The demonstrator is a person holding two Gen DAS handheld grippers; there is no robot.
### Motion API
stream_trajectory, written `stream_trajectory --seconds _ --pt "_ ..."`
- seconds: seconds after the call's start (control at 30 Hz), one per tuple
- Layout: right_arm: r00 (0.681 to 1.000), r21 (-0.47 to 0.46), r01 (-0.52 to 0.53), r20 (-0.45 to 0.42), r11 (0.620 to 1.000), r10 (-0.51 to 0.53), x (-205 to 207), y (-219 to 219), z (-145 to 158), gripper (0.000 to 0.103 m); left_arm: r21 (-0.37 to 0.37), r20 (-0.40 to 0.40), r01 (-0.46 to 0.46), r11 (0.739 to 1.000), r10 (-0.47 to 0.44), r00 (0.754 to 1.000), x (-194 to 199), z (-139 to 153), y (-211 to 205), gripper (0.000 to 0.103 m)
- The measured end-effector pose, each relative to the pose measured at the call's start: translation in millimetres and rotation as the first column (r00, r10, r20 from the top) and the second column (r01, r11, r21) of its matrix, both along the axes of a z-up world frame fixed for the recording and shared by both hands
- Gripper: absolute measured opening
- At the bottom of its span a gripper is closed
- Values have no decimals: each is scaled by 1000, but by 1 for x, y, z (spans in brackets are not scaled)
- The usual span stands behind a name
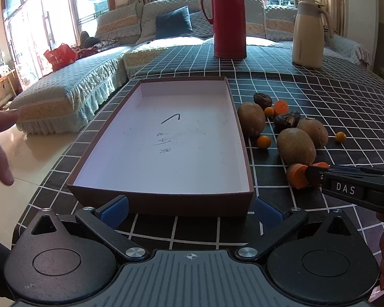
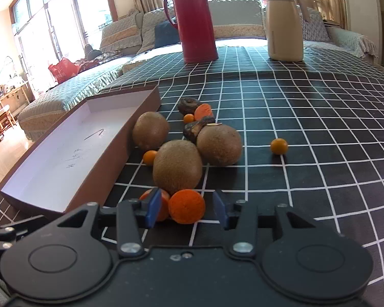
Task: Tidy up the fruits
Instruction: 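Grasp a carrot slice with the right gripper while the left tool waits, then grasp another carrot slice with the left gripper while the right holds its slice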
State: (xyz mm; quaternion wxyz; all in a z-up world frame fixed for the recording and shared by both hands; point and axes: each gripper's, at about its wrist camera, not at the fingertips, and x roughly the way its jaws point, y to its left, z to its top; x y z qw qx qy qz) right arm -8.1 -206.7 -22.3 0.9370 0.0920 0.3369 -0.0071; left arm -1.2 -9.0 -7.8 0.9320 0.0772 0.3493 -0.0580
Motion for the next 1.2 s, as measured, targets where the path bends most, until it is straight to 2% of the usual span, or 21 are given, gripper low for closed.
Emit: stream_trajectory --seconds 0.17,0.23,0.3,0.47,0.6,0.7,0.73,0.87,1.07,1.1,1.13,1.17,1.2 --pt "999 -17 39 -13 999 -39 5 -3 -4 35 -8 -22 -5 1000 5 1000 2 -2 1 103" --pt "998 -12 56 -27 998 -56 8 -7 -8 35 3 -12 0 1000 0 1000 0 -2 -1 103" --pt "998 8 56 -28 998 -56 7 -10 -9 30 13 7 12 1000 -12 1000 -4 -1 -4 103" --pt "996 10 85 -9 996 -85 -2 -19 -5 29 40 30 49 998 -50 998 -11 3 -17 103" --pt "994 -2 110 -17 994 -110 -5 -27 -4 29 -33 17 137 990 -136 991 -12 8 -30 103" --pt "986 -30 165 -27 986 -166 -11 -38 -4 29 -122 48 227 966 -223 974 -17 10 -40 103" --pt "984 -30 176 -23 984 -176 -12 -41 -3 29 -119 53 254 960 -249 967 -17 10 -48 103" --pt "979 -42 205 -1 978 -206 -17 -51 1 29 -29 62 300 954 -298 953 -15 4 -75 103" --pt "966 -19 257 -9 966 -258 -21 -68 1 30 -60 46 336 940 -334 942 -9 1 -89 102" --pt "965 -13 261 -10 965 -261 -21 -70 1 30 -58 47 343 937 -341 939 -7 0 -92 97" --pt "964 -10 264 -10 964 -264 -22 -71 1 30 -59 47 355 933 -352 935 -5 -1 -94 75" --pt "964 -10 267 -9 964 -267 -23 -71 2 29 -62 26 360 931 -359 933 -2 -3 -97 61" --pt "963 -9 268 -7 963 -268 -23 -72 2 29 -74 3 362 929 -363 932 3 -7 -99 60"
